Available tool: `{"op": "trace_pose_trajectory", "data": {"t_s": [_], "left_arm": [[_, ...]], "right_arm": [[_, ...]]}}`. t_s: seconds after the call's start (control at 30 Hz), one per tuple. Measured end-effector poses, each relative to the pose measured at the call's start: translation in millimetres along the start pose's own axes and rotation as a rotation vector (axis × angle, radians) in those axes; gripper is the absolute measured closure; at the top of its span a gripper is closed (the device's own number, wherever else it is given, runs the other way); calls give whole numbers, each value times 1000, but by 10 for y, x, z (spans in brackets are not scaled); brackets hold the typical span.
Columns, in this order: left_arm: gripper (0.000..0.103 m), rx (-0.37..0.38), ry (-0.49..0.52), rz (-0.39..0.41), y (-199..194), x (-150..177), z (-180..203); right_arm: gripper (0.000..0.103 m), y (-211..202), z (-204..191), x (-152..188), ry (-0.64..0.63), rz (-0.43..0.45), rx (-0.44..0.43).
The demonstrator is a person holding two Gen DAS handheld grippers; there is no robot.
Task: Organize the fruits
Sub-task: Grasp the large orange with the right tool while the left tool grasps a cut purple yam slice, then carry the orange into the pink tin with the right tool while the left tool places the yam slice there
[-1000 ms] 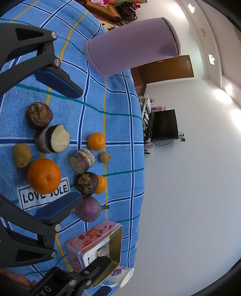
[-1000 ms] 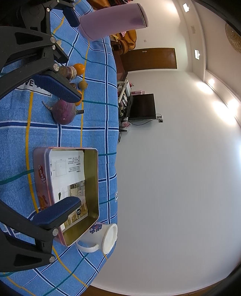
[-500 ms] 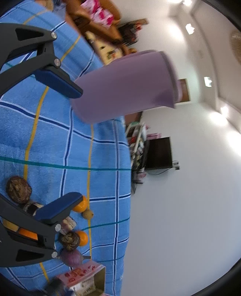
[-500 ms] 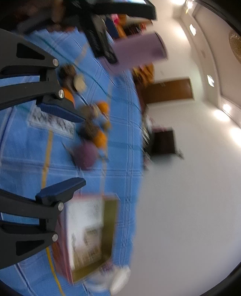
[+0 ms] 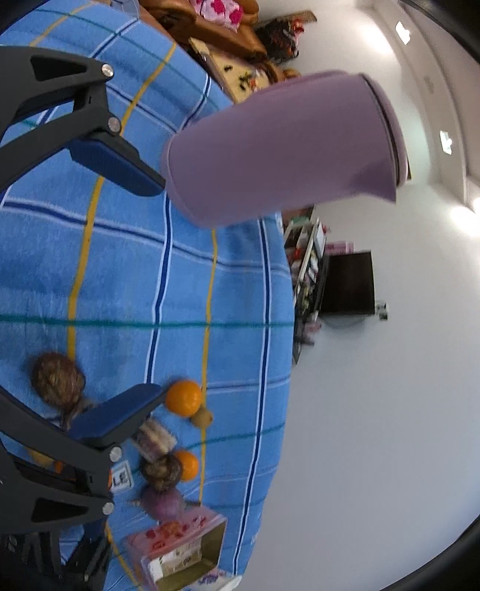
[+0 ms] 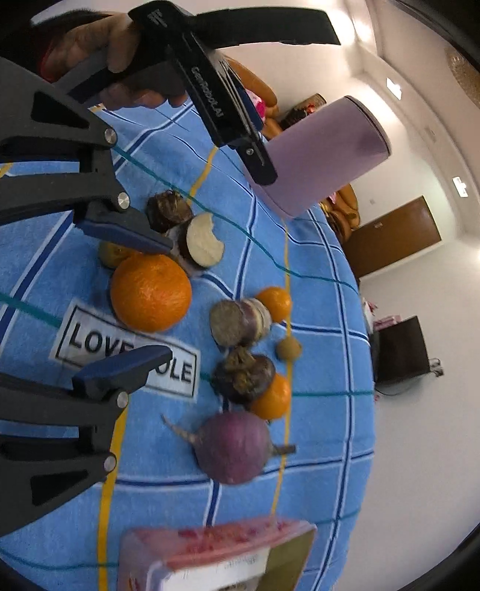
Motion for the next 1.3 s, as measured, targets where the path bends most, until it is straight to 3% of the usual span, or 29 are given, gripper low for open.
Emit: {"op": "trace_pose_trajectory", "data": {"t_s": [0.13, 0.33, 0.43, 0.5, 0.67, 0.83, 0.9, 1.1, 1.3], "left_arm": [[0, 81, 66, -9, -20, 44, 180], [0, 192, 182, -62, -46, 158, 448], [2, 273, 167, -83, -87, 173, 491], [3, 282, 184, -98, -64, 205, 543], [18, 275, 228, -153, 64, 337, 693], [56, 255, 278, -243, 269, 470, 822], [59, 277, 261, -270, 304, 475, 819], [63, 306, 196, -238, 233, 426, 747], [63, 335, 102, -49, -64, 254, 713]], "right_arm": [[50, 31, -49, 5, -3, -23, -20], [54, -78, 73, 43, 34, -26, 21], [54, -238, 181, 50, 59, 32, 63], [54, -368, 269, 35, 78, 92, 82], [54, -554, 436, 8, 128, 172, 119], [54, -647, 500, 12, 149, 191, 138], [54, -717, 539, 5, 153, 208, 151], [54, -985, 625, 20, 146, 284, 233], [54, -1345, 870, -41, 136, 397, 411]]}}
Point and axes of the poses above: each gripper's, at about its wrist camera, not at the fingertips, and y roughly the way its jaws point, z to its right, x to its underside, the point moved 2 cm from there along y, roughly the way its jaws point, and after that the axes turned 7 degrees about -y, right-handed, at the moved point
